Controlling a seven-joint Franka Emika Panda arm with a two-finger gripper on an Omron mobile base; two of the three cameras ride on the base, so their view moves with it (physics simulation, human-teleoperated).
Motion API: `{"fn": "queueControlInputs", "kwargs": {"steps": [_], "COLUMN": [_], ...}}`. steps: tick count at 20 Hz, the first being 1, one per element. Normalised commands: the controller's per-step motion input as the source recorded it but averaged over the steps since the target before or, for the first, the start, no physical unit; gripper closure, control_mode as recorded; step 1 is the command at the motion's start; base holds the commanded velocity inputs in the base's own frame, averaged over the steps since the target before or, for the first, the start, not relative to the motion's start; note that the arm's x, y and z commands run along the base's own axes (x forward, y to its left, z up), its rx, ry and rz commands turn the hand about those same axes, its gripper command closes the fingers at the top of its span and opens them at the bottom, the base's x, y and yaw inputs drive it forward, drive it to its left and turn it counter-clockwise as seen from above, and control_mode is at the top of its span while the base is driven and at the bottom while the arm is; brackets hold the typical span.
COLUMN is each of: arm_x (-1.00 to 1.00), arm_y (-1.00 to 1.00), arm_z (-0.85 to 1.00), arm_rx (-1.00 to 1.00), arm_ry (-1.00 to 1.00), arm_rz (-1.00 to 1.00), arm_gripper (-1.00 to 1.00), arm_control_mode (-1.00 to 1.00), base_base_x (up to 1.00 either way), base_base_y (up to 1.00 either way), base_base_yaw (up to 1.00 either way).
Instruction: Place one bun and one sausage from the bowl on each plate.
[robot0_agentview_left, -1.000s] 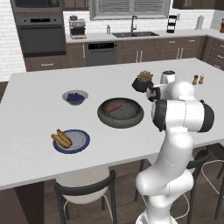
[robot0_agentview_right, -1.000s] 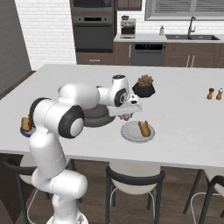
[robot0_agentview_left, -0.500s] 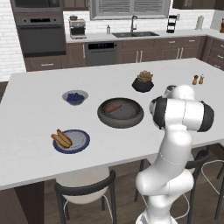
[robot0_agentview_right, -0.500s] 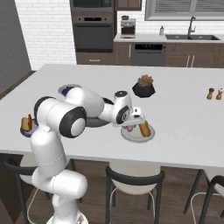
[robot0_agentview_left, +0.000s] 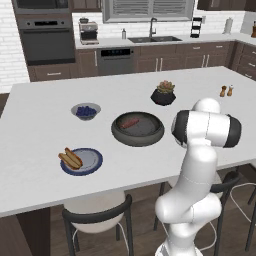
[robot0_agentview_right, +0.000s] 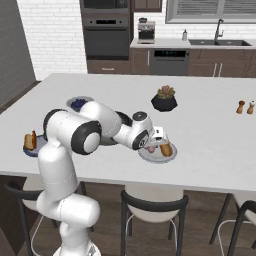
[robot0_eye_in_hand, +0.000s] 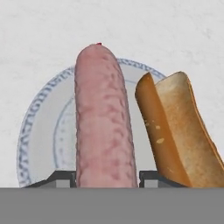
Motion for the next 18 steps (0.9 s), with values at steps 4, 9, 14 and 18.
{"fn": "queueControlInputs", "kwargs": {"steps": [4,9,14,18], "arm_x": [0.0,0.0,0.0,-0.14], "arm_y": [0.0,0.0,0.0,0.14], "arm_z": [0.0,0.0,0.1,0.74], "arm_rx": [0.0,0.0,0.0,0.0], "arm_ry": [0.0,0.0,0.0,-0.09], "arm_rz": [0.0,0.0,0.0,0.0], "arm_gripper": [-1.0,-1.0,-1.0,-1.0], "arm_control_mode": [-1.0,-1.0,-1.0,-1.0], "base_base_x": [0.0,0.0,0.0,0.0], "base_base_y": [0.0,0.0,0.0,0.0], "base_base_yaw": [0.0,0.0,0.0,0.0]}}
